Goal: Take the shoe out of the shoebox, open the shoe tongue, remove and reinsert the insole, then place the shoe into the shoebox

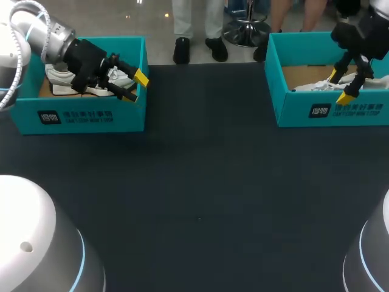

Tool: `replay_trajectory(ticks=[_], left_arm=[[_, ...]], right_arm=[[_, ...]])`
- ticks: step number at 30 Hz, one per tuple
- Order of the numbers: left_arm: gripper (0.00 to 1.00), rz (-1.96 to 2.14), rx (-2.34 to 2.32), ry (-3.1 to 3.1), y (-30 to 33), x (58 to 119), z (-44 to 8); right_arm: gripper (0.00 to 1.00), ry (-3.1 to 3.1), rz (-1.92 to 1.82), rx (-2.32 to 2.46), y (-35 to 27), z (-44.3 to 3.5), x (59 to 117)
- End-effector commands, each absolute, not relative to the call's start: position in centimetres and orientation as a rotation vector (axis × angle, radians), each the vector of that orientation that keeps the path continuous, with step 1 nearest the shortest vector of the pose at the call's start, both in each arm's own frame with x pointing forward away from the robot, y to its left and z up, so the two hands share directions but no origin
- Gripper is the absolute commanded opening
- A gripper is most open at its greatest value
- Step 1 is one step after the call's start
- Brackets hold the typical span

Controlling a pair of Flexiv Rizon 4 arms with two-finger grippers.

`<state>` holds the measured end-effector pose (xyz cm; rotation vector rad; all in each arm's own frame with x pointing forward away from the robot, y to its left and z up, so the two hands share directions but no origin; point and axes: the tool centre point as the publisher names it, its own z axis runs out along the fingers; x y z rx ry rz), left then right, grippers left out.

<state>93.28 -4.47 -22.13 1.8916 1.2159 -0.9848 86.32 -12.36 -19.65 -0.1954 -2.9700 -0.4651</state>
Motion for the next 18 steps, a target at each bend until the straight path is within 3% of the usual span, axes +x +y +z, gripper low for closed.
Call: replay_trajectory(ticks=[1, 18], left_arm=[[1.00, -0.965, 1.913, 1.254, -3.1, 94.5, -20.9], [1.00, -0.633, 2.017, 1.629, 3.7, 100.3, -21.5]], right_arm=[[1.00, -2.969, -0.463, -0.194, -12.4, -19.7, 86.4], [1.00, -2.969, -0.463, -0.194, -12.4, -19.7, 86.4]])
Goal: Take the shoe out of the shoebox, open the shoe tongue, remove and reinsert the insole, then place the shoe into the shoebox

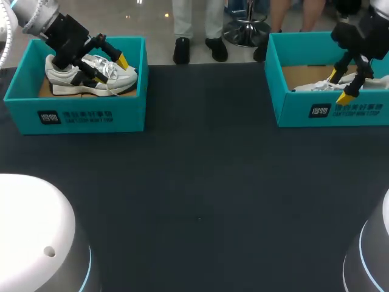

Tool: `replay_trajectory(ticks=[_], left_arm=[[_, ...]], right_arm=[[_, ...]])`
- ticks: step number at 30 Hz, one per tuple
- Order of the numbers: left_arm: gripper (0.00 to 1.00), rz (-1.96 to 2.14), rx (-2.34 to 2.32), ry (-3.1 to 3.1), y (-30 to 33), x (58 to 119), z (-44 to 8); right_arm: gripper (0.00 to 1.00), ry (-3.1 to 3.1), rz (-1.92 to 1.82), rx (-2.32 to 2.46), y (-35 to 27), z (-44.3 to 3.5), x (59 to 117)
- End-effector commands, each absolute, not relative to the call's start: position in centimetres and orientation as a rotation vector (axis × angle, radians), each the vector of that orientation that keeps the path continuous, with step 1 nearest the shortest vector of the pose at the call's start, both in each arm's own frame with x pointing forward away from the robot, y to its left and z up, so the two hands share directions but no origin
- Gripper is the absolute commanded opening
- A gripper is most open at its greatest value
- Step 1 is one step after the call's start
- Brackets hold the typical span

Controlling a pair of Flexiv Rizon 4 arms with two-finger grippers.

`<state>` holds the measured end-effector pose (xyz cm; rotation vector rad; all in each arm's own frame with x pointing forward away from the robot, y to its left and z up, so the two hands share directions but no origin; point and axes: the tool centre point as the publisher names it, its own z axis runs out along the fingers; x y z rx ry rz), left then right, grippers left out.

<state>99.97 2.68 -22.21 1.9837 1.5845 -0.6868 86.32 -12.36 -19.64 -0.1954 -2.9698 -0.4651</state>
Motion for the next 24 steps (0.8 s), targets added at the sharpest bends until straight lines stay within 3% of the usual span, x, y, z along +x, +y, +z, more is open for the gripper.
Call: replay_trajectory(ticks=[1, 24], left_arm=[[1.00, -0.617, 2.025, 1.645, 4.2, 100.6, -21.5], [1.00, -0.268, 2.097, 2.033, 13.7, 106.5, -24.7]], right_arm=[[1.00, -2.969, -0.463, -0.194, -12.4, -19.7, 86.4], [1.00, -2.969, -0.463, -0.194, -12.4, -19.7, 86.4]])
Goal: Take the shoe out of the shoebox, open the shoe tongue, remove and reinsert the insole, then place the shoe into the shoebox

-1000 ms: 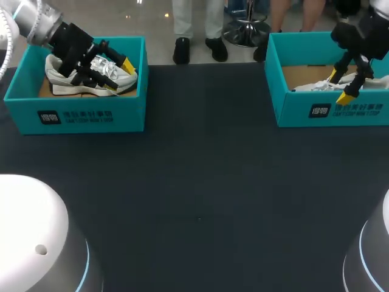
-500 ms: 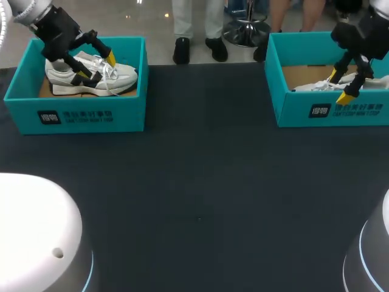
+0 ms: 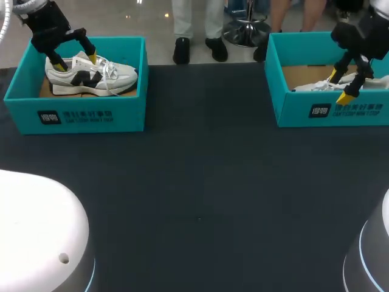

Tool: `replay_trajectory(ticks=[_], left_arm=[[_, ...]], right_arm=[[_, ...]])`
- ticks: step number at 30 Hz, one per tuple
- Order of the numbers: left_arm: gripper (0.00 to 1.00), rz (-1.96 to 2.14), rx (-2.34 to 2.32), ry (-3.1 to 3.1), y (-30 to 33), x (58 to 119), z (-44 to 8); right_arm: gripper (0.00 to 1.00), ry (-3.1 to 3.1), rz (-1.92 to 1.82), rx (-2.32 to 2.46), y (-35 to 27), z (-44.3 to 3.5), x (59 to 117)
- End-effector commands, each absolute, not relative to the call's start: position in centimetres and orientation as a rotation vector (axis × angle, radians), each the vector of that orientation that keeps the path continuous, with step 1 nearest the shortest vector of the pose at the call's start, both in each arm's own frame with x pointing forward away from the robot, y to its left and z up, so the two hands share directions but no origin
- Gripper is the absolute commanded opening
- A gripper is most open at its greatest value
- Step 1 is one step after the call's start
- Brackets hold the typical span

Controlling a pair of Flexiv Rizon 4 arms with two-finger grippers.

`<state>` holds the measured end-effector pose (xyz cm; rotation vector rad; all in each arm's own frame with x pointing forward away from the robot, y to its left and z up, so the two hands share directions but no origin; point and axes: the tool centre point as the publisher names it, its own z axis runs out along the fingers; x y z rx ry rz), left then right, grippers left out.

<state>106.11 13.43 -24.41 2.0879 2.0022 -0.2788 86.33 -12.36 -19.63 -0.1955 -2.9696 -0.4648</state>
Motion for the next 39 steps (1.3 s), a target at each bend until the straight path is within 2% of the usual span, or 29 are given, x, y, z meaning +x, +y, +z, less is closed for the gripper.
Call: replay_trajectory(ticks=[1, 22, 39], left_arm=[[1.00, -0.256, 2.095, 2.051, 13.9, 106.6, -24.9], [1.00, -0.164, 2.092, 2.087, 14.6, 107.0, -25.5], [1.00, 0.073, 2.131, 2.203, 19.8, 111.0, -26.9]], right_arm=[[1.00, -2.969, -0.463, -0.194, -12.4, -19.7, 86.4], [1.00, -2.969, -0.463, -0.194, -12.4, -19.7, 86.4], [1.00, -2.969, -0.463, -0.194, -12.4, -19.7, 86.4]])
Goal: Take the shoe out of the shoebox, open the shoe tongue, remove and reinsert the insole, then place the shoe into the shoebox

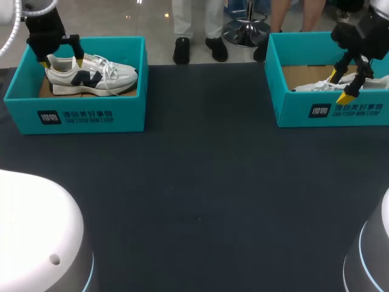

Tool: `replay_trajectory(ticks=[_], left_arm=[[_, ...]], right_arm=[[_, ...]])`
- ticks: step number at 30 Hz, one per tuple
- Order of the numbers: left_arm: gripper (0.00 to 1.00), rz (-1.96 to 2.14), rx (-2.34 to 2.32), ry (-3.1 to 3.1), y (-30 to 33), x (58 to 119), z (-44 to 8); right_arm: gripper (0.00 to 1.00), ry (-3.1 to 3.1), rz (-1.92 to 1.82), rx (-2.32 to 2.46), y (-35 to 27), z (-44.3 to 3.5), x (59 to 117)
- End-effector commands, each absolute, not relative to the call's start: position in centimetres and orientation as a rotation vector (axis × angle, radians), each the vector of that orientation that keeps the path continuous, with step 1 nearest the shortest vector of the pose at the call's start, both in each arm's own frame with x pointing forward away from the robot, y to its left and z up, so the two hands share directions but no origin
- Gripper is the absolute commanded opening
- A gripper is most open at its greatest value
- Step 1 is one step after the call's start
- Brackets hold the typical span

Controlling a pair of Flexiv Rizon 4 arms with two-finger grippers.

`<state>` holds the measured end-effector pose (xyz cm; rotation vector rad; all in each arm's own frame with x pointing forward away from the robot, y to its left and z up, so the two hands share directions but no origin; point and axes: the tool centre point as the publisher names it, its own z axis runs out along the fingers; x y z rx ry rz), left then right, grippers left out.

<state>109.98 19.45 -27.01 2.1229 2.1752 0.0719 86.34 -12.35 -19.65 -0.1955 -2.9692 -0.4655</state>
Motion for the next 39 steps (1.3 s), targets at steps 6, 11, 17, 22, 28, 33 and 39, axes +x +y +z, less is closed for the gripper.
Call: replay_trajectory(ticks=[6, 11, 17, 22, 28, 33, 39], left_arm=[[1.00, 0.129, 2.082, 2.238, 21.4, 112.3, -27.0], [1.00, 0.109, 2.060, 2.230, 23.0, 113.4, -27.0], [1.00, 0.116, 2.066, 2.269, 24.0, 114.1, -26.8], [1.00, 0.116, 2.066, 2.269, 24.0, 114.1, -26.8], [1.00, 0.116, 2.066, 2.269, 24.0, 114.1, -26.8], [1.00, 0.109, 2.096, 2.262, 24.0, 114.2, -26.9], [1.00, 0.186, 2.146, 2.252, 25.2, 115.1, -27.2]], right_arm=[[1.00, -2.969, -0.463, -0.194, -12.4, -19.7, 86.4], [1.00, -2.969, -0.463, -0.194, -12.4, -19.7, 86.4], [1.00, -2.969, -0.463, -0.194, -12.4, -19.7, 86.4], [1.00, -2.969, -0.463, -0.194, -12.4, -19.7, 86.4], [1.00, -2.969, -0.463, -0.194, -12.4, -19.7, 86.4], [1.00, -2.969, -0.463, -0.194, -12.4, -19.7, 86.4], [1.00, -2.969, -0.463, -0.194, -12.4, -19.7, 86.4]])
